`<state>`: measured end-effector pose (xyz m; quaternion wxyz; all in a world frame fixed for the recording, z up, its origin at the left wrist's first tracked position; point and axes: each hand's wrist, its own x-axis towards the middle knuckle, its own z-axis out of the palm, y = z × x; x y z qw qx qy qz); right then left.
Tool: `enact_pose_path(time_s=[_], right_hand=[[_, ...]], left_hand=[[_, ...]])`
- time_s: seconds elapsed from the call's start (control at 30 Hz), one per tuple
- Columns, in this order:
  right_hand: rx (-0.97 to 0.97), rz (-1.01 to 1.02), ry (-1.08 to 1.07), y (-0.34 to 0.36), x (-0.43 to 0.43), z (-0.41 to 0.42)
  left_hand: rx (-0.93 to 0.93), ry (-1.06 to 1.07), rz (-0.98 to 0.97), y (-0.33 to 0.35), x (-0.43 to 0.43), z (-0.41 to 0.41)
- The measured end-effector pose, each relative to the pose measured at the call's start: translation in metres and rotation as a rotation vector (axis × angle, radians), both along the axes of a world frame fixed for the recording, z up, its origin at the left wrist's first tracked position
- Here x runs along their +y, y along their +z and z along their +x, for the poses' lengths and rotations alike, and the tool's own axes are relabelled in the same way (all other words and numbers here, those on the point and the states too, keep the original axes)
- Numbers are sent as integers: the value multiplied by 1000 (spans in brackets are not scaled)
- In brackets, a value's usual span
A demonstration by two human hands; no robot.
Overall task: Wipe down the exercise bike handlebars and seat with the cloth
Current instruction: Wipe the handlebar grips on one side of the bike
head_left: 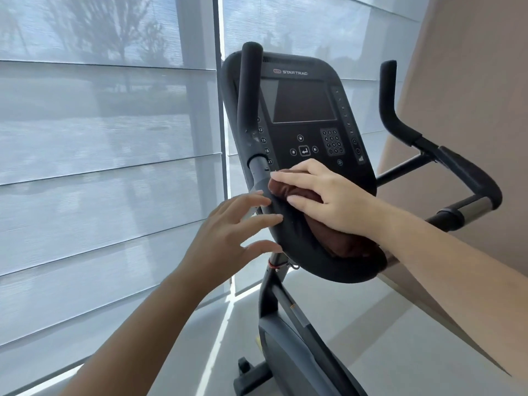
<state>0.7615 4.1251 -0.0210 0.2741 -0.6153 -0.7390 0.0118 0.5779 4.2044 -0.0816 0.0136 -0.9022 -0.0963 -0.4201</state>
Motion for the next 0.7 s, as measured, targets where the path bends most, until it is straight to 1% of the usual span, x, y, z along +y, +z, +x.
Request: enact_pose_path(time_s=[0.13, 0.27, 0.37, 0.43, 0.5, 0.6, 0.7], right_hand=[[-61, 38, 73, -14, -37, 18], [-9, 100, 35, -3, -7, 8], [-27, 91, 26, 9, 22, -5], [-19, 59, 48, 7, 14, 0], [-55, 44, 68, -2, -9, 10], [-104, 63, 39, -11, -40, 16], [-58, 118, -28, -9, -26, 6]], left_hand=[[-63, -95, -19, 2, 18, 4], [-162, -152, -39, 8, 29, 11], [-176, -173, 2, 8, 32, 11], [-177, -173, 39, 7, 32, 10], [-206, -174, 47, 4, 33, 10], [-261, -212, 41, 0, 38, 14], [-308, -265, 39, -1, 43, 20]])
